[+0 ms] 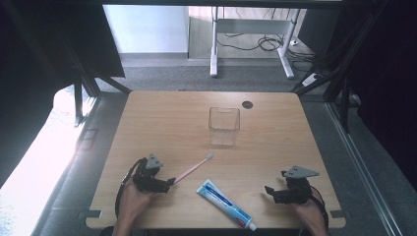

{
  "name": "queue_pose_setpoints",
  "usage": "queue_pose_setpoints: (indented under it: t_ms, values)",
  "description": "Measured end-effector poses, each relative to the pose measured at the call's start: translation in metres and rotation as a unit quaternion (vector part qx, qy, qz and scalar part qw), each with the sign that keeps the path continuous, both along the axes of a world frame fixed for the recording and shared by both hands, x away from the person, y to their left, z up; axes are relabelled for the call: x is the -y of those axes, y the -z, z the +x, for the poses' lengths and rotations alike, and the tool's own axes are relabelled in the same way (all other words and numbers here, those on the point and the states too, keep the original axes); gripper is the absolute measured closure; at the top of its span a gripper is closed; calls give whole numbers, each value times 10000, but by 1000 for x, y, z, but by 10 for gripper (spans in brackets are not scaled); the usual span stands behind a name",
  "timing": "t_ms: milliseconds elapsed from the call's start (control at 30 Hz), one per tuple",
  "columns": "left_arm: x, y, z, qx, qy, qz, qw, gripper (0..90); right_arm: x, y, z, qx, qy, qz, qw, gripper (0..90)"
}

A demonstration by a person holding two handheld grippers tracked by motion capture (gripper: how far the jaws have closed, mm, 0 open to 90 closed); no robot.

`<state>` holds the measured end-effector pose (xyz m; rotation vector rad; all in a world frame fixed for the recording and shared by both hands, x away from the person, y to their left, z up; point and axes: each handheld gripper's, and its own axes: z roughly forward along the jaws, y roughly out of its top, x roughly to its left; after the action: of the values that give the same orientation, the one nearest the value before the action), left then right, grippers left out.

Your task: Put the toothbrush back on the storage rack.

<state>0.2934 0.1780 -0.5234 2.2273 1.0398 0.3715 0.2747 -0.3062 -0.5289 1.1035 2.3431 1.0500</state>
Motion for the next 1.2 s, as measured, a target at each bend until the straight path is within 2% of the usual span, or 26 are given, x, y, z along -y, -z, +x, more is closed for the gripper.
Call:
queue_pose_setpoints:
  t_ms: [167, 333, 467, 600, 800, 867, 900, 933, 1067, 1200]
  values:
    - [1, -1, 0, -24, -38, 16, 10000, 129, -1, 0, -1, 38, -56, 7, 10000, 99]
    - [2, -4, 0, -100, -23, -123, 9999, 132, -1, 1, 0, 36, -78, -14, 10000, 103]
    - [4, -5, 1, -143, 18, -64, 9999, 132, -1, 1, 0, 25, -92, -26, 10000, 107]
    - [4, -5, 1, -187, 40, -95, 9998, 133, -1, 1, 0, 17, -110, -15, 9999, 111]
    - [5, -8, 1, -146, 58, -20, 9999, 150, -1, 1, 0, 13, -101, 4, 9999, 115]
    - [6, -9, 0, -75, 43, 32, 10000, 224, -1, 1, 0, 31, -89, -6, 10000, 116]
    - [6, -11, 0, -35, 12, 32, 10000, 224, -1, 1, 0, 33, -101, 4, 9999, 118]
    - [6, -12, 1, -30, 52, 7, 10000, 299, -1, 1, 0, 38, -105, 5, 9999, 120]
    - [9, -13, 1, -45, 121, 32, 9999, 414, -1, 1, 0, 37, -98, -4, 9999, 122]
    - [16, -13, 4, -145, 273, 144, 9994, 480, -1, 0, -1, 67, -82, -35, 9999, 126]
